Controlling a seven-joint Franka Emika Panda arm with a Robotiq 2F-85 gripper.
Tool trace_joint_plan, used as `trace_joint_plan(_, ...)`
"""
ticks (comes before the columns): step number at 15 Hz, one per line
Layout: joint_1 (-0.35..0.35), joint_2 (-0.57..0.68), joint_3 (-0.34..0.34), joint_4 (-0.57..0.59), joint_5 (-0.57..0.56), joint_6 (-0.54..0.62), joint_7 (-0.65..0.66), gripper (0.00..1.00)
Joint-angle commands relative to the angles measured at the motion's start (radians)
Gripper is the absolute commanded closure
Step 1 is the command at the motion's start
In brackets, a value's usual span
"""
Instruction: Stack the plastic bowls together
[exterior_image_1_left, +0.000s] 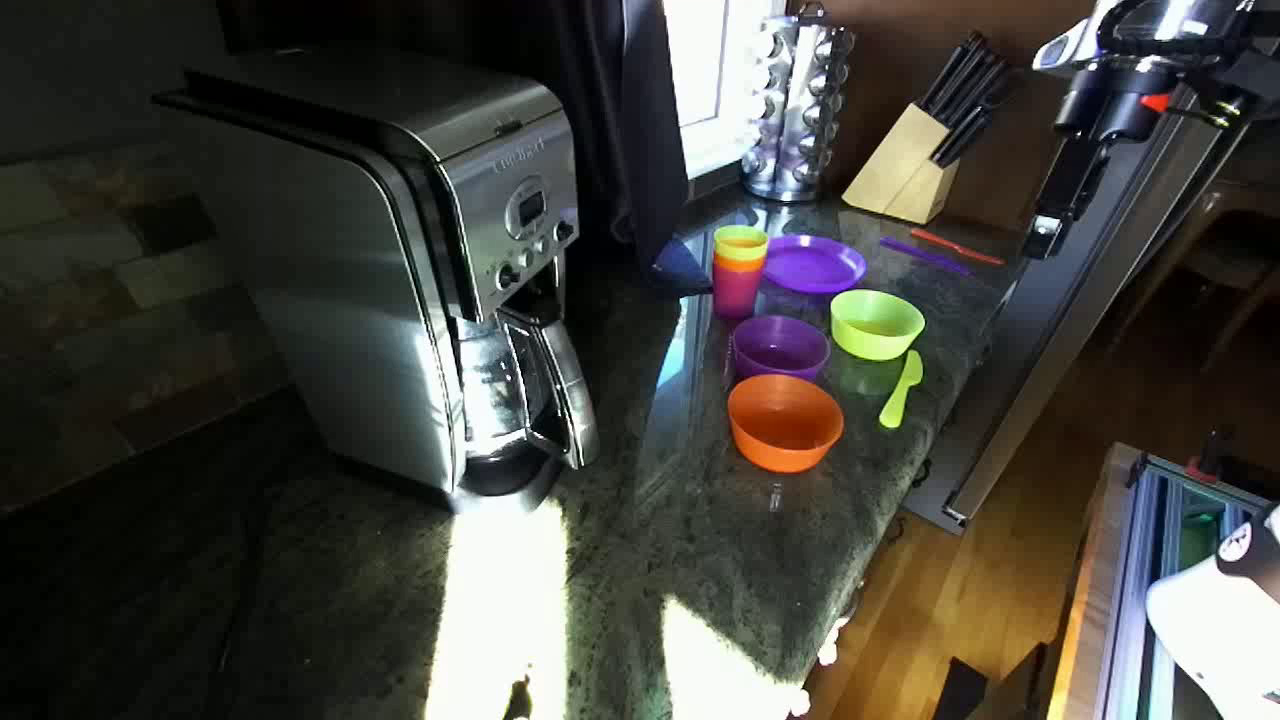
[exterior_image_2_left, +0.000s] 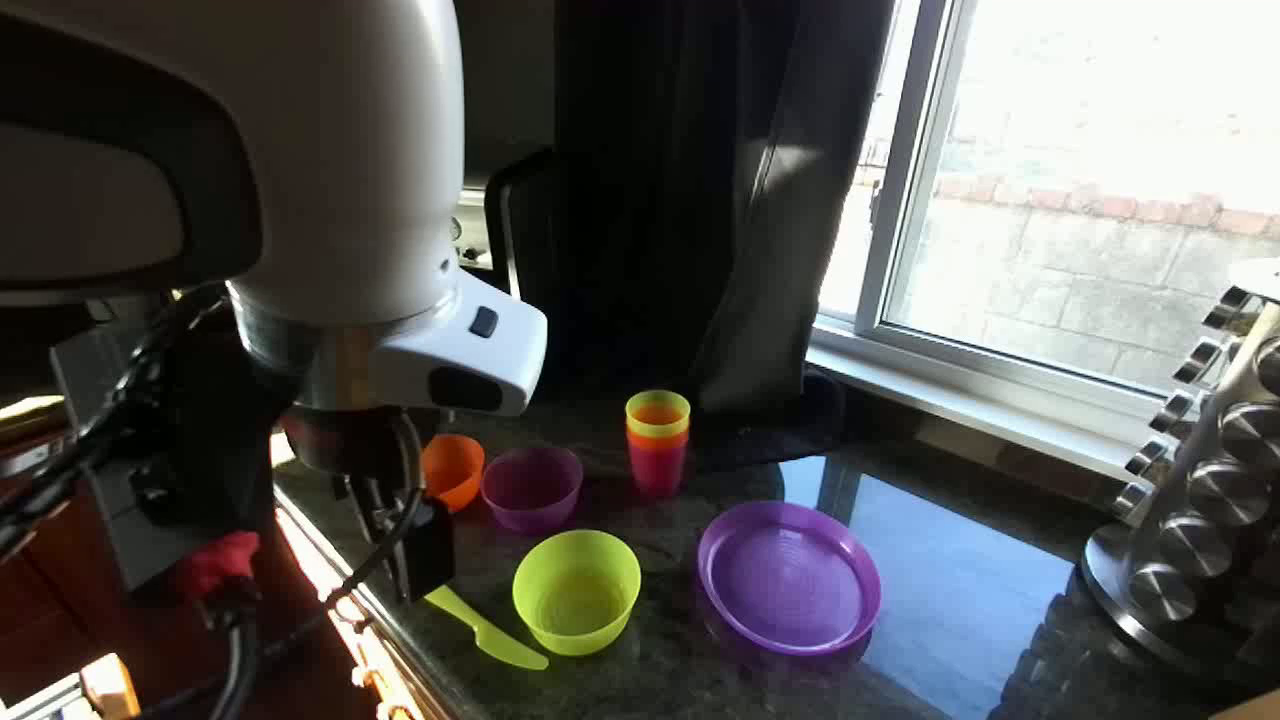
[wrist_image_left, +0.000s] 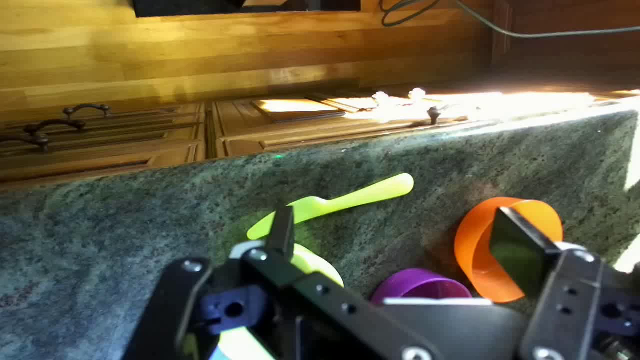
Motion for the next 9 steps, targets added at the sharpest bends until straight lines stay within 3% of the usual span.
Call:
trace_joint_plan(1, -0.017, 0.005, 0.015, 0.001, 0.011, -0.002, -0.010, 0.00)
trace_joint_plan(9, -0.015, 0.006, 0.031, 0.000, 0.009, 0.005, 0.006, 0.00)
